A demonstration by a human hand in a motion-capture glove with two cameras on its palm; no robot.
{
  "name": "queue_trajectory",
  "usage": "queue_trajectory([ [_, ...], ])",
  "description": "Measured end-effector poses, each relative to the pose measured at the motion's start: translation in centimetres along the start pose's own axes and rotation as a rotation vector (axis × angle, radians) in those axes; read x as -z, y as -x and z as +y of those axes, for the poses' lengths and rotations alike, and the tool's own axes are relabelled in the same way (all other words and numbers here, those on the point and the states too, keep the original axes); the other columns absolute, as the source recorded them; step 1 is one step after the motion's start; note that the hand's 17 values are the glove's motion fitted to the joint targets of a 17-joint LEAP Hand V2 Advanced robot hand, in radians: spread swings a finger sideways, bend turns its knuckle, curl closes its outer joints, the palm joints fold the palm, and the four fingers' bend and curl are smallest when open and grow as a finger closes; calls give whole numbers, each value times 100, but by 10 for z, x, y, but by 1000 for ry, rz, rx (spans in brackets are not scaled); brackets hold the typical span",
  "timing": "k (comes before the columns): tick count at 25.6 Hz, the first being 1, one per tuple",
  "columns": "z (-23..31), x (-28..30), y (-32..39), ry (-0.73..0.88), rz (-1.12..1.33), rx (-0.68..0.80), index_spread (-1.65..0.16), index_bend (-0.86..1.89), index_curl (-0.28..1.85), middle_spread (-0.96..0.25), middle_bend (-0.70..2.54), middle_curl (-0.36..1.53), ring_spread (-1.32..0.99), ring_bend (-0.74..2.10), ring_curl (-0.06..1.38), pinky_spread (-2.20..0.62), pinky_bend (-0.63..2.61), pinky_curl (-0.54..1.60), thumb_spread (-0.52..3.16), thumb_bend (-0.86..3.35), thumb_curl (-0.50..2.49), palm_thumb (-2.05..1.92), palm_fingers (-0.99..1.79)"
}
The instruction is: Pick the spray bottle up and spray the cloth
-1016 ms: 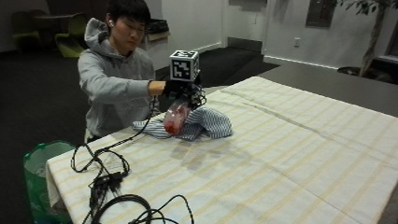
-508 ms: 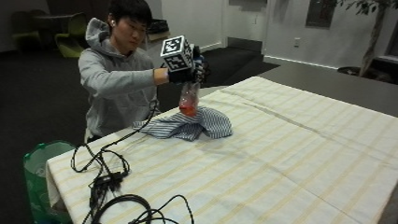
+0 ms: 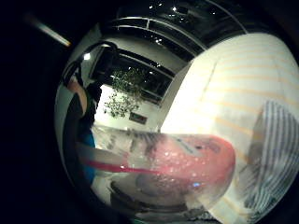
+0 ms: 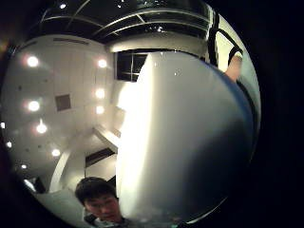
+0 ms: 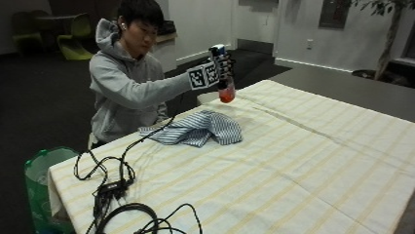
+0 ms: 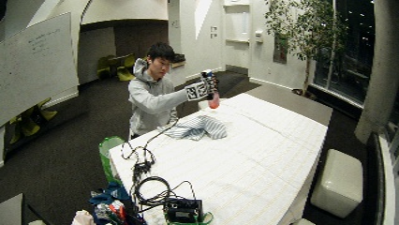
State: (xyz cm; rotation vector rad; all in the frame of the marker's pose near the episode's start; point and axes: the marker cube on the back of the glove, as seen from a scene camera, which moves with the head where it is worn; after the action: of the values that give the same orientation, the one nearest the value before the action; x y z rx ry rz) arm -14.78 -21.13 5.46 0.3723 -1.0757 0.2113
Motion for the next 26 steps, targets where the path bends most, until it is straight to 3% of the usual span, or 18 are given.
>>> queue_trajectory([
  [5, -13, -45, -47, 12, 4, -44, -25, 26, 54, -11, 56, 50, -19, 53, 47, -30, 26, 43, -4, -3, 71, 111, 128],
  [14, -8, -68, -100, 89, 62, -98, -25, 25, 54, -11, 55, 50, -19, 52, 47, -30, 25, 43, -3, -3, 71, 111, 129],
  [19, 16, -63, -110, 334, 156, -85, -25, 22, 54, -12, 56, 50, -19, 51, 47, -29, 25, 43, -2, -3, 71, 112, 127],
  [24, 12, -61, -96, 428, 136, -86, -28, 6, 48, -14, 40, 48, -18, 49, 48, -22, 33, 45, 16, -2, 72, 113, 82],
  [26, 18, -52, -91, 503, 142, -80, -31, 5, 47, -11, 34, 47, -16, 41, 49, -14, 36, 50, 25, -4, 71, 109, 42],
])
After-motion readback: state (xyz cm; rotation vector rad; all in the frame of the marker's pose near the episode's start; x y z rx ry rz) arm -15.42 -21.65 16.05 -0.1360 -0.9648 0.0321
